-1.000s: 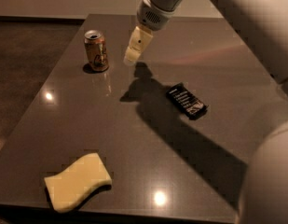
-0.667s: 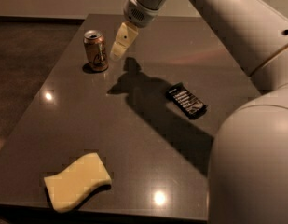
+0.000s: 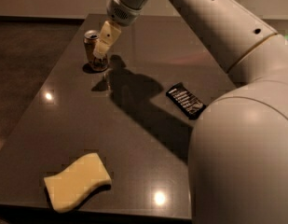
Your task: Move orange can near sponge
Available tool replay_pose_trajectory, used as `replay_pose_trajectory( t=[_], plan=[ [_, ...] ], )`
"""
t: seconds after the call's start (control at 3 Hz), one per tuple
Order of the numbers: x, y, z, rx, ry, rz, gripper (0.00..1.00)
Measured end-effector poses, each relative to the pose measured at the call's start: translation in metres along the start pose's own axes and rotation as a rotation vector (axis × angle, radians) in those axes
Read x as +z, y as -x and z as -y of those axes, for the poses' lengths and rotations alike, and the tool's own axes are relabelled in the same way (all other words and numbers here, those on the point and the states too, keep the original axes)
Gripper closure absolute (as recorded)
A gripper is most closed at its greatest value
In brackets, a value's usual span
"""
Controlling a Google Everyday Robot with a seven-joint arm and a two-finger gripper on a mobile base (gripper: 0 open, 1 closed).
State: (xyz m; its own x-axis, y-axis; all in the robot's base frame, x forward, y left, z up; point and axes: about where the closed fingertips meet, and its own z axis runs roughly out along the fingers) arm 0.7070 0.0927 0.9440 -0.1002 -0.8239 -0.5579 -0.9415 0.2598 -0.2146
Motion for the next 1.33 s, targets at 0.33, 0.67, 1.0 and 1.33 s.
replay_pose_trajectory(
  t=[0.33,0.67,1.0,1.33],
  plan=[
    [0.02,0.025,-0.011,-0.038,-0.007,0.009,0.0],
    [0.04,0.045,-0.017,-0.08,0.011,0.004,0.0],
    [0.043,0.041,-0.011,-0.073,0.023,-0.001,0.0],
    [0.05,0.027,-0.004,-0.069,0.038,-0.024,0.0]
  ],
)
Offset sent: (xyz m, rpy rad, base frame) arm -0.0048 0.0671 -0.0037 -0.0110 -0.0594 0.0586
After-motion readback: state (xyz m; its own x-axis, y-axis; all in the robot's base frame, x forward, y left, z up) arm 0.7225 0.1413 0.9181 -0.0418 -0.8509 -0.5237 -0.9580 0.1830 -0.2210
